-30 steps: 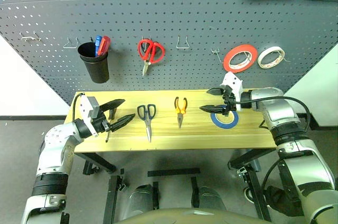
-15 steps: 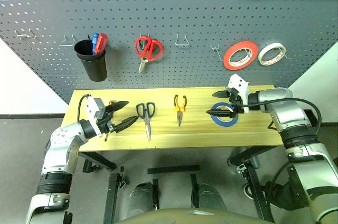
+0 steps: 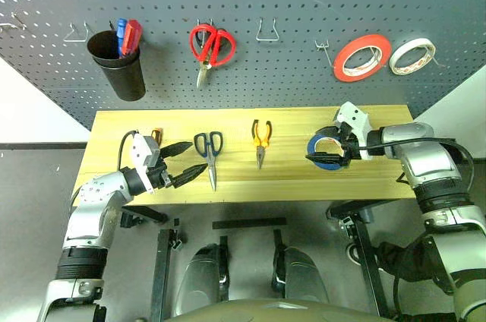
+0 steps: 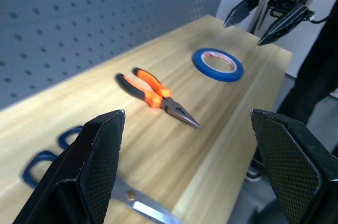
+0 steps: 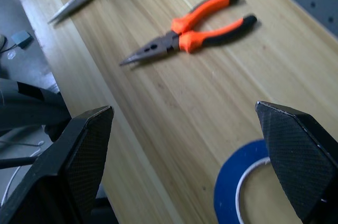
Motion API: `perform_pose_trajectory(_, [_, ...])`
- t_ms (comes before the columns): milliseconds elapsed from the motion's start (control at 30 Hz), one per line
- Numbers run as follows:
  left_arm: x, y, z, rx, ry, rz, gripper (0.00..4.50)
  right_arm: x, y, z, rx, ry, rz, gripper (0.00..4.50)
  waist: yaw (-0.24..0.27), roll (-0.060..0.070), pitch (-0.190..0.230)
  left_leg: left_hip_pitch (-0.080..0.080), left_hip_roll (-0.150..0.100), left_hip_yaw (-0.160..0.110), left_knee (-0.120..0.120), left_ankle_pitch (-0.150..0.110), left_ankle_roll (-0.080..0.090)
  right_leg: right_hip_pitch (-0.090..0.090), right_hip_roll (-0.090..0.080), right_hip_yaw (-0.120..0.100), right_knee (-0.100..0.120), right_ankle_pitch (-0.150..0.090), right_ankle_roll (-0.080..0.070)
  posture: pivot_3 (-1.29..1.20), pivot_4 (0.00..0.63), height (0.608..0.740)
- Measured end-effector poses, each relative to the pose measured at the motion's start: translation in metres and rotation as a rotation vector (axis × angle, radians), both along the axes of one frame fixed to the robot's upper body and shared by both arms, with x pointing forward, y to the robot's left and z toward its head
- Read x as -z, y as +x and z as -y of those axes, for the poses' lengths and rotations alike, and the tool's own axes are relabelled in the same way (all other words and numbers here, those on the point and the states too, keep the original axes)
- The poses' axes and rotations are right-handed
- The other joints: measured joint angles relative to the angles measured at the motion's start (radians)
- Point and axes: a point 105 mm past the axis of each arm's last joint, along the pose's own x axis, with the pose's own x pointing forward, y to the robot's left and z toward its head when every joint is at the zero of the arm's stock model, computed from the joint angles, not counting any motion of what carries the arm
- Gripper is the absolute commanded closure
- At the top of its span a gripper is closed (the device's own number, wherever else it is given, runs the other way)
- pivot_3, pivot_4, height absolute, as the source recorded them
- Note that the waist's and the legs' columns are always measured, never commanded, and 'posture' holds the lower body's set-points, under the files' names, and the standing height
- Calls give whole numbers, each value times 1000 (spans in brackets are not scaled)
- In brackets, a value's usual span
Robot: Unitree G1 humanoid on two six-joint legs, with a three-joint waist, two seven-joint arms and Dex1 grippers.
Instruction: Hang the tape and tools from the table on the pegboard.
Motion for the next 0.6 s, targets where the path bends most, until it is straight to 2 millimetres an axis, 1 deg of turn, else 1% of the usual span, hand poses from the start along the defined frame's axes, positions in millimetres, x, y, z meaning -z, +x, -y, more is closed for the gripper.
perform_pose_trajectory(233, [-13, 4, 9, -8, 7, 12, 517, -1, 1, 0, 1, -21, -2, 0, 2, 0, 22, -1, 0, 0, 0, 0, 0, -1, 0, 0, 0, 0, 0, 97, 341, 740])
perform_pose_trajectory(367, [-13, 8, 13, -9, 24, 11, 517, 4, 5, 5, 31, -53, -10, 0, 1, 0, 29, -1, 0, 0, 0, 0, 0, -1, 0, 0, 0, 0, 0, 84, 347, 740])
perform_pose_trajectory(500, [-18, 15, 13, -25, 42, 27, 517, 10, 11, 11, 63, -109, -19, 0, -1, 0, 42, -1, 0, 1, 0, 0, 0, -1, 0, 0, 0, 0, 0, 69, 372, 740])
perform_pose_trajectory(600, [-14, 15, 14, -20, 77, 9, 517, 13, 14, 14, 74, -148, -28, 0, -2, 1, 56, -1, 0, 2, 0, 0, 0, -3, 0, 0, 1, 0, 0, 64, 385, 740])
